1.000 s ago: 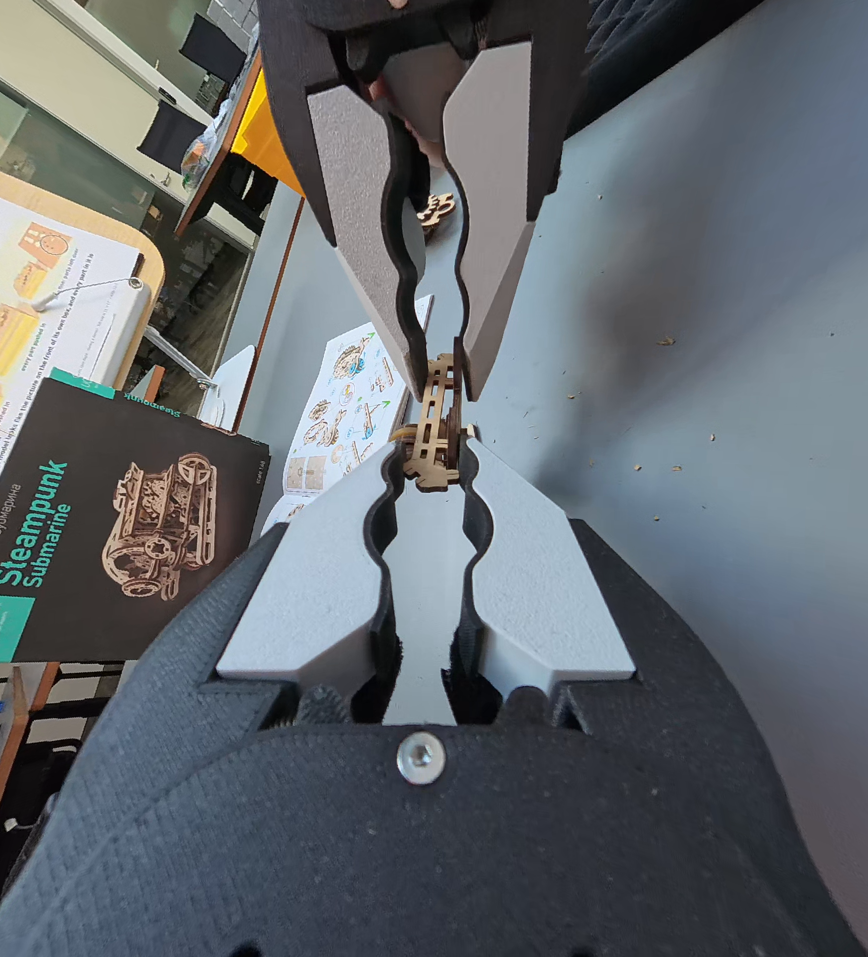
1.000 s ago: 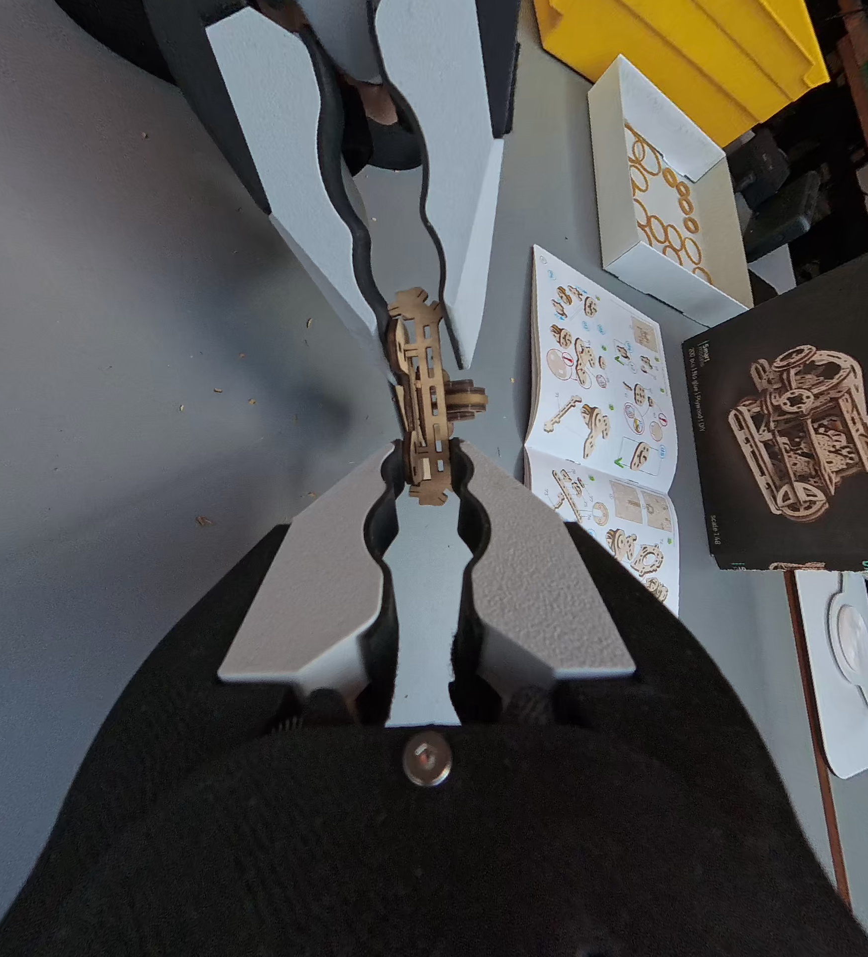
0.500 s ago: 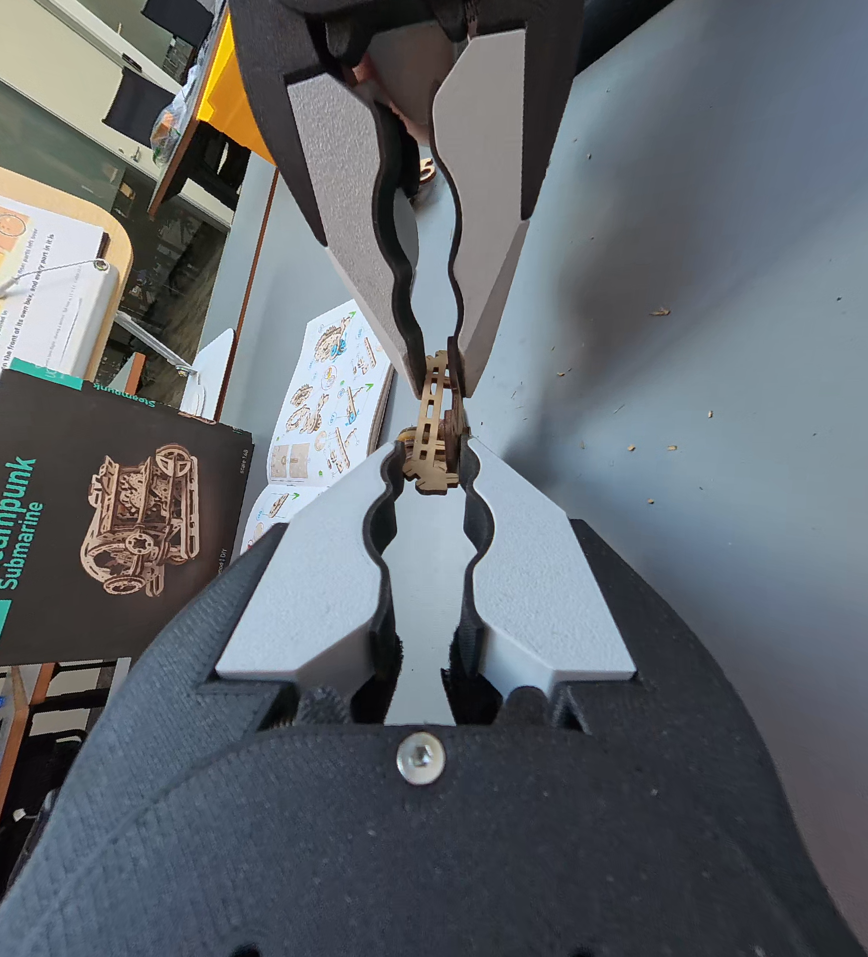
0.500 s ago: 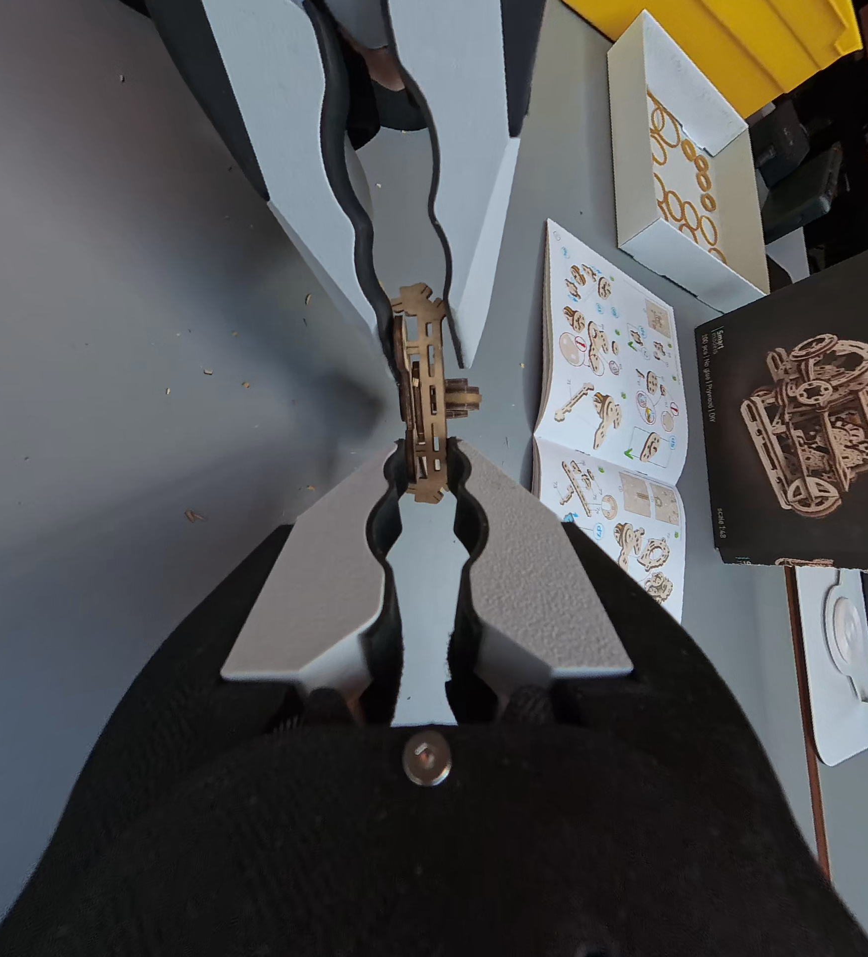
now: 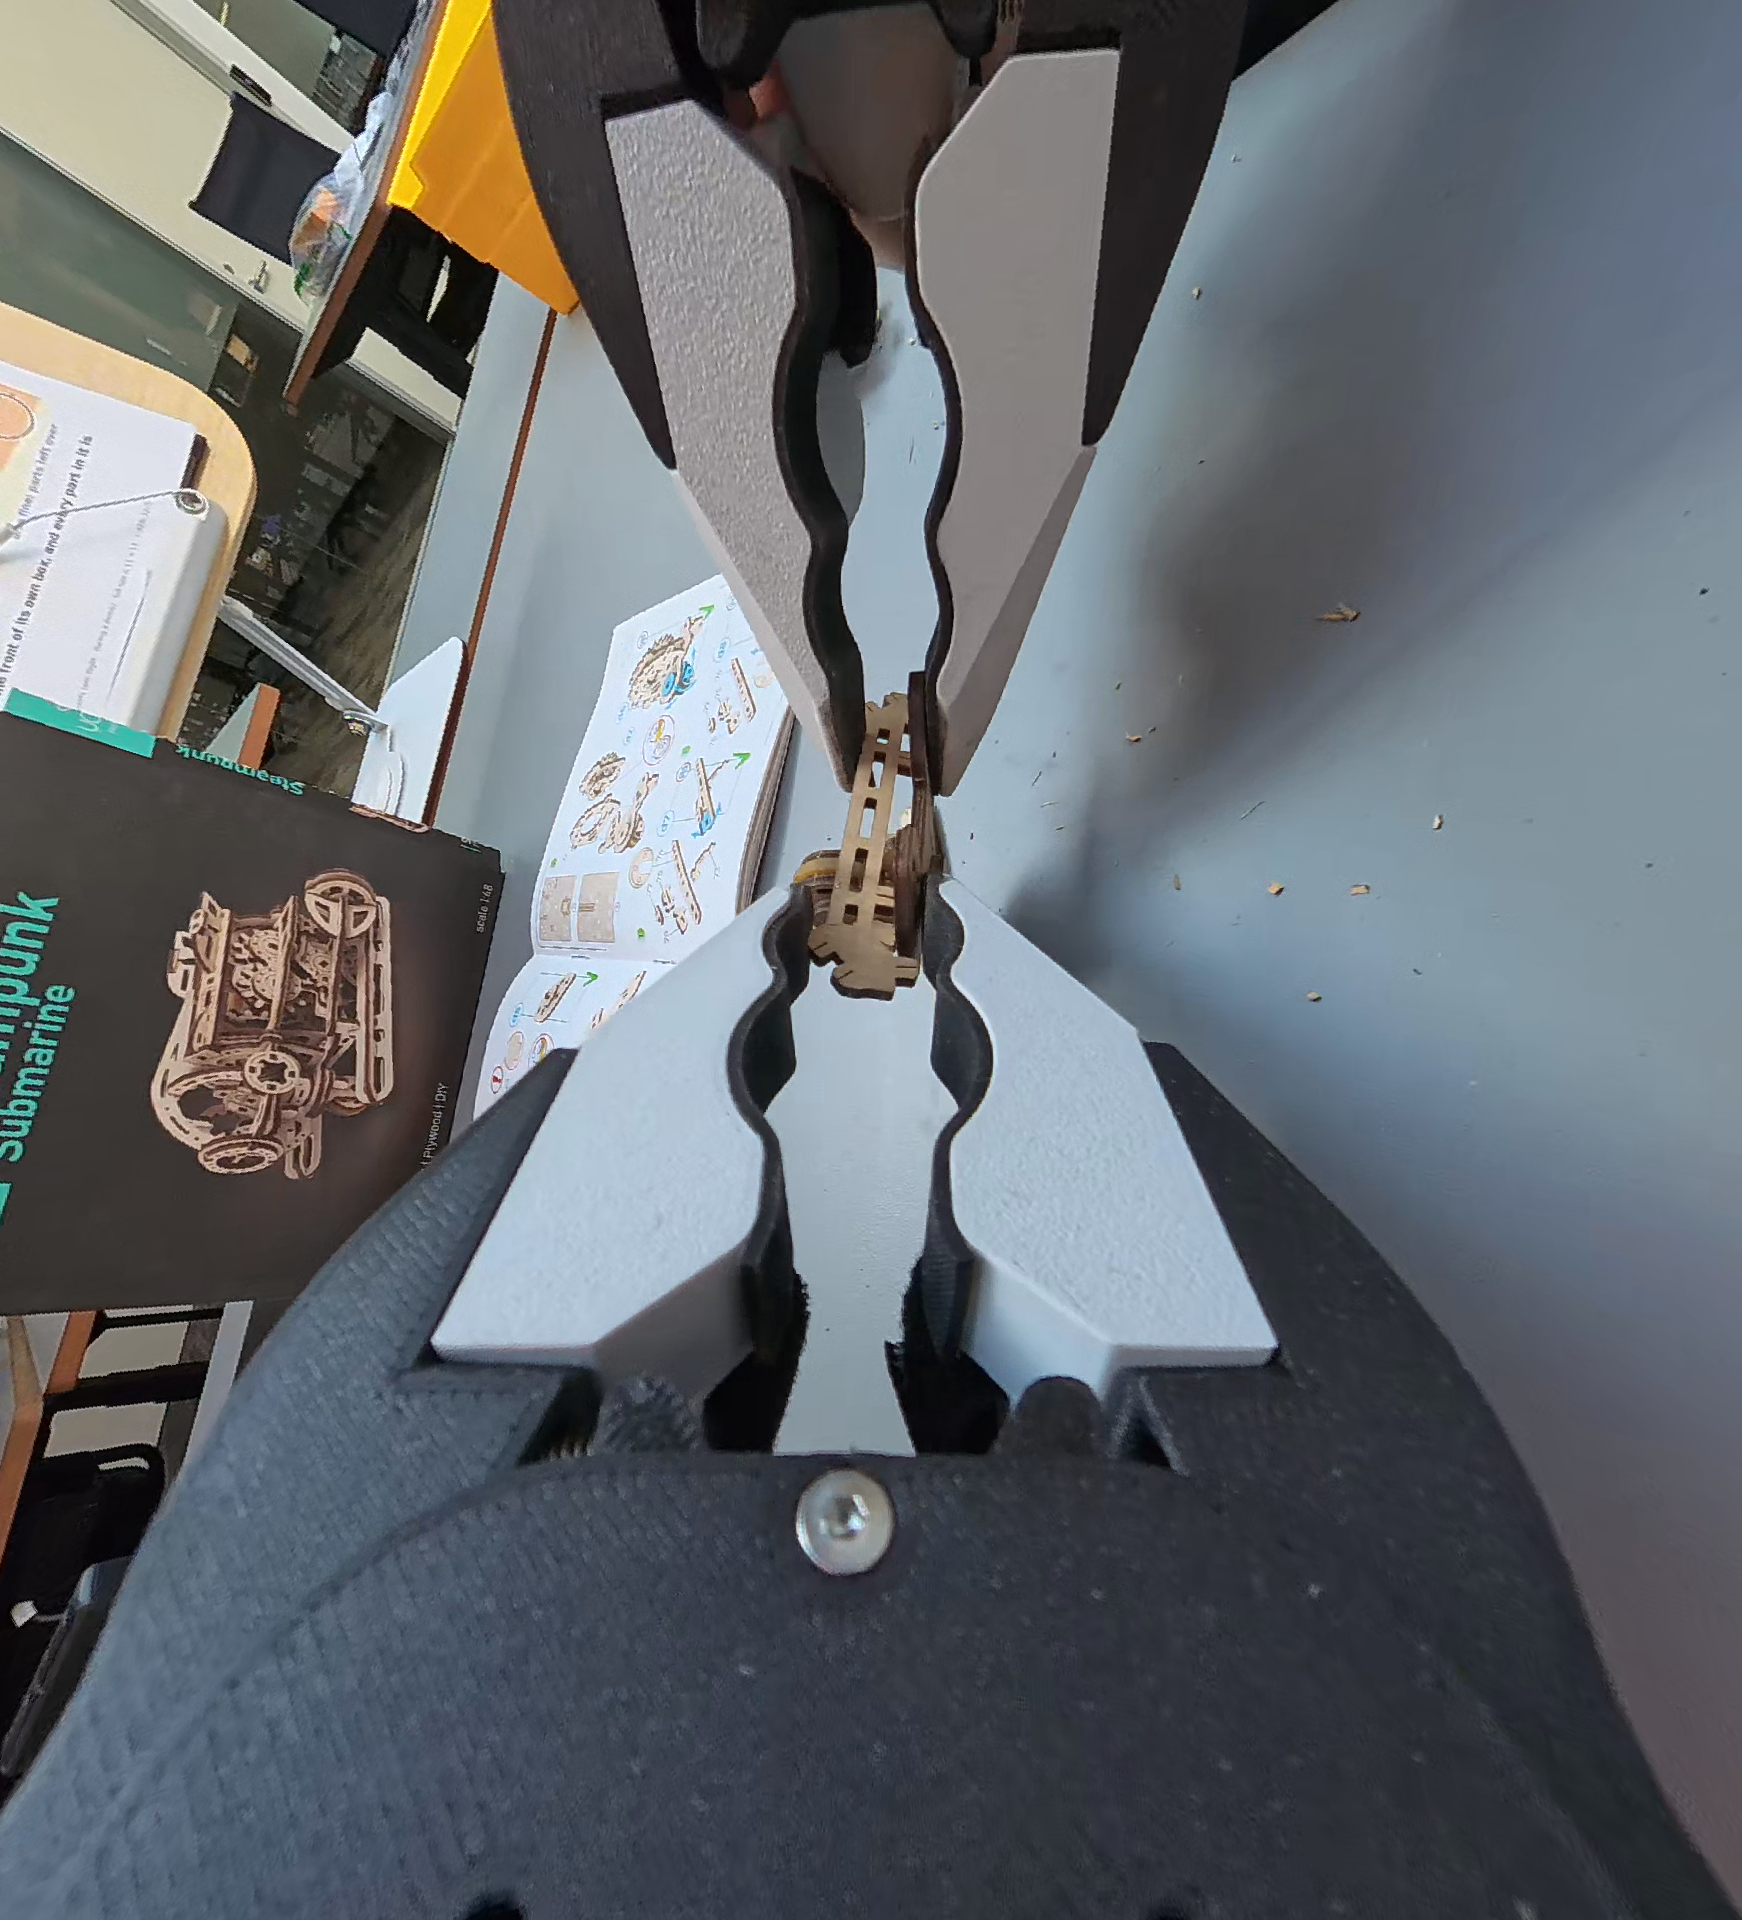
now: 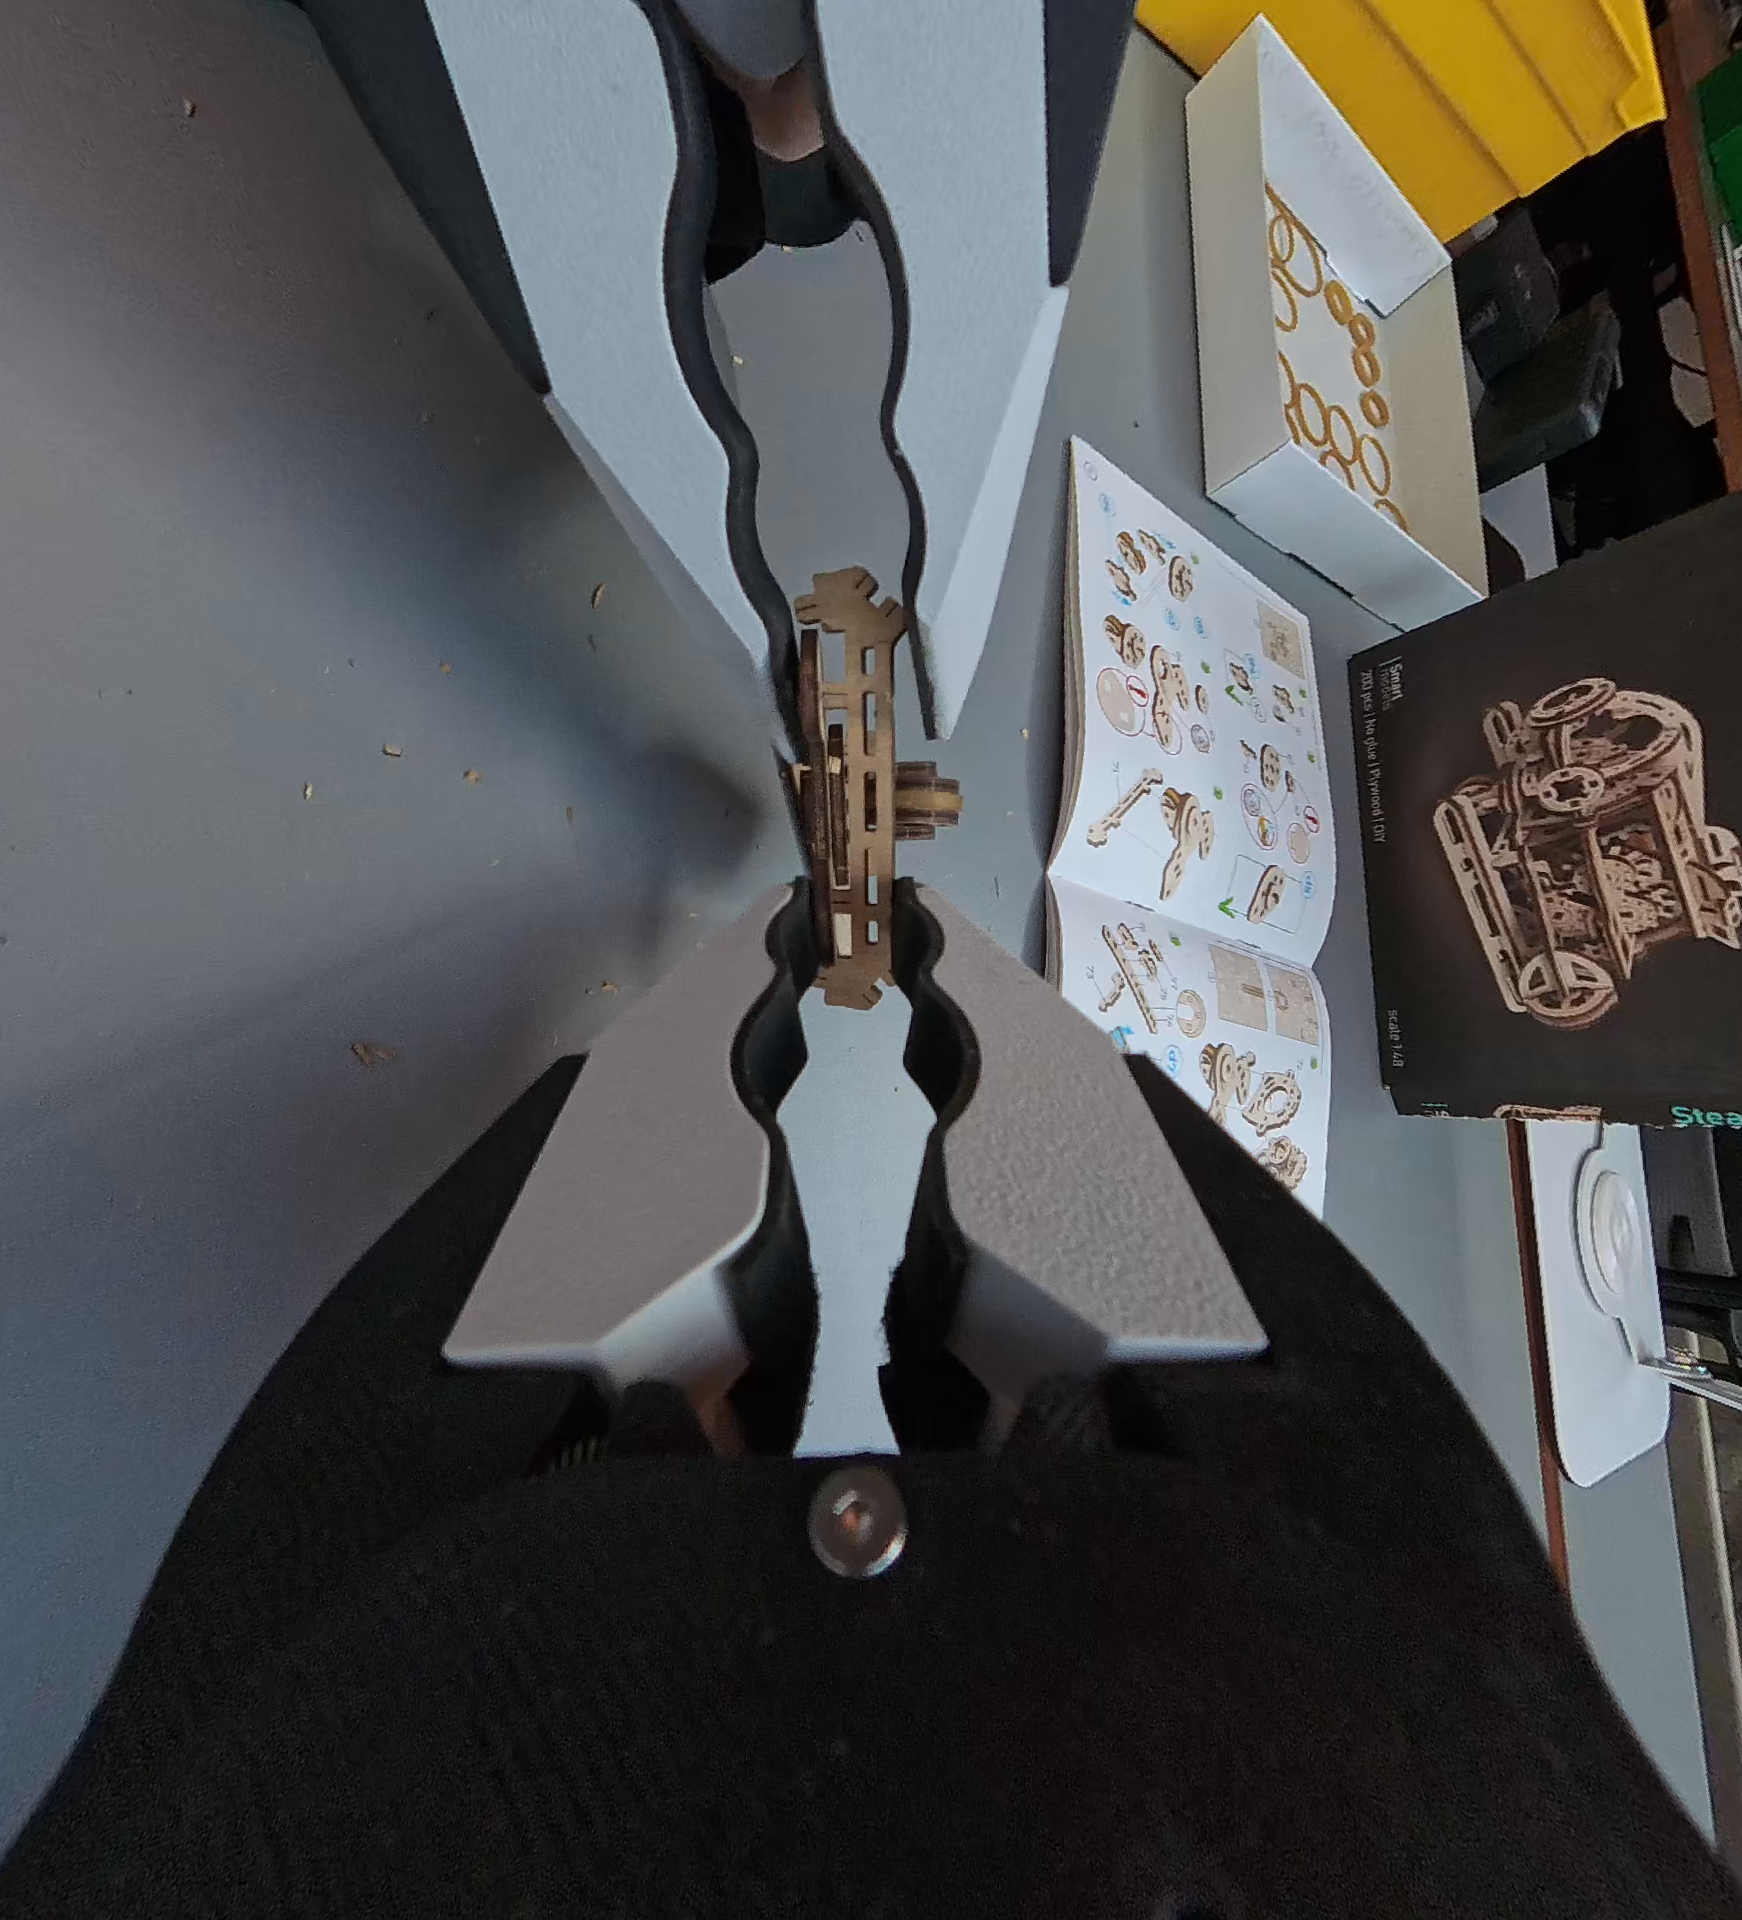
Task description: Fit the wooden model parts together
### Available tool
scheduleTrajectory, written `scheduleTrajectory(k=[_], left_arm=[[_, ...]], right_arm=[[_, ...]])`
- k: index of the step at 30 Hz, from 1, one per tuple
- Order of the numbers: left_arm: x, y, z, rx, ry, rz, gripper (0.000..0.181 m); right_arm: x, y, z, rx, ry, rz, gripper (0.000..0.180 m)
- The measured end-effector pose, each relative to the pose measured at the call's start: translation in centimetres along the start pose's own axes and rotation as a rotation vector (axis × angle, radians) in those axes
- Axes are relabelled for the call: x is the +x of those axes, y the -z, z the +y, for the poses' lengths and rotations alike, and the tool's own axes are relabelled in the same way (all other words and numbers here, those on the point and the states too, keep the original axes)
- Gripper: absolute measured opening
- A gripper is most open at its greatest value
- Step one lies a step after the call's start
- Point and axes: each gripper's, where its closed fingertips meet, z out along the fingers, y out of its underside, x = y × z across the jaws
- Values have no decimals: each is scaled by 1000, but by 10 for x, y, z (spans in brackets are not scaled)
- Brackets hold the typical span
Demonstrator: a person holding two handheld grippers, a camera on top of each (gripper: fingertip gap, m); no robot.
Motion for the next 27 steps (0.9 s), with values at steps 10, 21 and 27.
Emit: scheduleTrajectory(k=[10,21,27], left_arm=[[-5,2,-3,20,-28,-50,20],[-24,16,-20,149,137,-91,34],[-37,27,-26,230,247,-98,43]], right_arm=[[4,3,-2,-3,-6,5,14],[27,18,-7,-13,174,229,14],[38,30,-20,16,257,355,14]])
